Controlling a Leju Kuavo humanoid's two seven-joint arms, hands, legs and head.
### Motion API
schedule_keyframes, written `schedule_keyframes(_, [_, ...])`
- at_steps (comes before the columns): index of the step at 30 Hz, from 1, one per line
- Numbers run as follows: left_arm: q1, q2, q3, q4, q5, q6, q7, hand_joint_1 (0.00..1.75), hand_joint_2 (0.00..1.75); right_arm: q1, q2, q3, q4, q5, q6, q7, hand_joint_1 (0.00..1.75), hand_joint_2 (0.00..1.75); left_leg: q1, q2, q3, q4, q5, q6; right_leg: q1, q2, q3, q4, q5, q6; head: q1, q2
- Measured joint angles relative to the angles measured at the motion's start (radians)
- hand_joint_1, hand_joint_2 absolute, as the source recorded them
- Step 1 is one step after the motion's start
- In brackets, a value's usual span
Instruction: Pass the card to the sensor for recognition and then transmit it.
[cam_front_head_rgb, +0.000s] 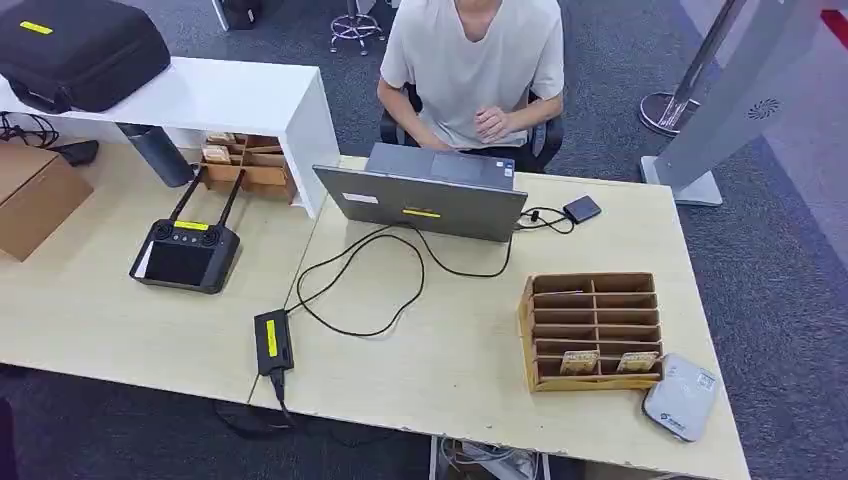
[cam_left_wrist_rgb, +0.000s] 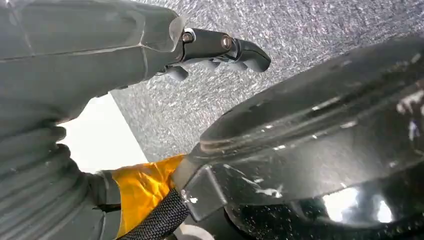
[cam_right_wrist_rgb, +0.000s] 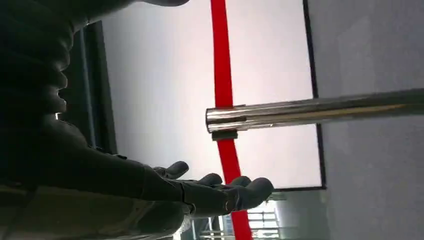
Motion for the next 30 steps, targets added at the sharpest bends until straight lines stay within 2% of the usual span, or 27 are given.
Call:
schedule_keyframes(2, [-0.002, -0.003, 0.000, 0.009, -0.011, -0.010, 0.000, 0.00, 1.75, 0.075, -0.001, 0.018, -0.048, -0.069, -0.051, 0.035, 0.00, 1.75, 0.000, 0.000, -0.001, 0.000, 0.000, 0.000, 0.000, -0.001, 0.000, 0.000, 0.000, 0.000, 0.000, 0.000])
schedule_keyframes(4, [-0.003, -0.005, 0.000, 0.016, -0.023, -0.017, 0.000, 0.00, 1.75, 0.127, -0.019, 0.073, -0.084, -0.171, -0.139, 0.112, 0.00, 1.75, 0.000, 0.001, -0.001, 0.000, 0.000, 0.000, 0.000, 0.000, 0.000, 0.000, 0.000, 0.000, -0.001, 0.000])
schedule_keyframes(7, [-0.005, -0.010, 0.000, 0.028, -0.032, -0.023, -0.001, 0.00, 1.75, 0.159, -0.080, 0.229, -0.122, -0.325, -0.266, 0.215, 0.00, 1.75, 0.000, 0.004, 0.000, 0.000, 0.000, 0.000, 0.000, 0.004, 0.000, 0.000, 0.000, 0.000, 0.000, 0.000])
schedule_keyframes(9, [-0.005, -0.012, 0.000, 0.032, -0.033, -0.023, -0.001, 0.00, 1.75, 0.145, -0.113, 0.357, -0.131, -0.406, -0.323, 0.236, 0.00, 1.75, 0.000, 0.004, 0.001, 0.000, 0.000, 0.000, 0.000, 0.004, 0.000, 0.000, 0.000, 0.000, -0.001, 0.000])
schedule_keyframes(14, [-0.005, -0.015, 0.002, 0.035, -0.029, -0.019, 0.005, 0.00, 1.75, 0.011, -0.113, 0.737, -0.083, -0.623, -0.416, 0.178, 0.00, 1.75, 0.000, 0.005, 0.003, 0.000, 0.000, 0.000, 0.000, 0.004, 0.000, 0.000, 0.000, 0.000, -0.001, 0.000])
schedule_keyframes(17, [-0.003, -0.016, 0.012, 0.035, -0.028, -0.016, 0.015, 0.00, 1.75, -0.097, -0.069, 0.975, 0.005, -0.805, -0.441, 0.095, 0.00, 1.75, 0.001, 0.007, 0.003, 0.000, -0.001, -0.001, 0.001, 0.006, 0.001, 0.000, 0.000, 0.000, 0.000, 0.000])
schedule_keyframes(19, [-0.003, -0.016, 0.015, 0.035, -0.027, -0.016, 0.017, 0.00, 1.75, -0.151, -0.031, 1.102, 0.062, -0.872, -0.439, 0.059, 0.00, 1.75, 0.000, 0.007, 0.003, -0.001, -0.001, -0.001, 0.000, 0.006, 0.001, 0.001, 0.000, 0.000, 0.000, 0.000])
schedule_keyframes(22, [-0.003, -0.016, 0.016, 0.035, -0.026, -0.016, 0.018, 0.00, 1.75, -0.206, 0.007, 1.219, 0.119, -0.890, -0.440, 0.044, 0.00, 1.75, 0.000, 0.010, 0.003, -0.001, -0.001, -0.001, 0.000, 0.008, 0.000, 0.001, 0.000, 0.000, -0.001, 0.000])
schedule_keyframes(24, [-0.002, -0.016, 0.016, 0.035, -0.026, -0.016, 0.018, 0.00, 1.75, -0.231, 0.020, 1.270, 0.148, -0.894, -0.442, 0.039, 0.00, 1.75, 0.000, 0.011, 0.003, -0.001, -0.001, -0.001, 0.000, 0.010, 0.001, 0.001, 0.000, 0.000, 0.000, 0.000])
schedule_keyframes(30, [-0.002, -0.015, 0.017, 0.035, -0.026, -0.016, 0.018, 0.00, 1.75, -0.266, 0.041, 1.339, 0.191, -0.902, -0.444, 0.033, 0.00, 1.75, 0.000, 0.010, 0.004, -0.001, -0.001, -0.001, 0.000, 0.009, 0.001, 0.001, 0.001, -0.001, 0.000, 0.000])
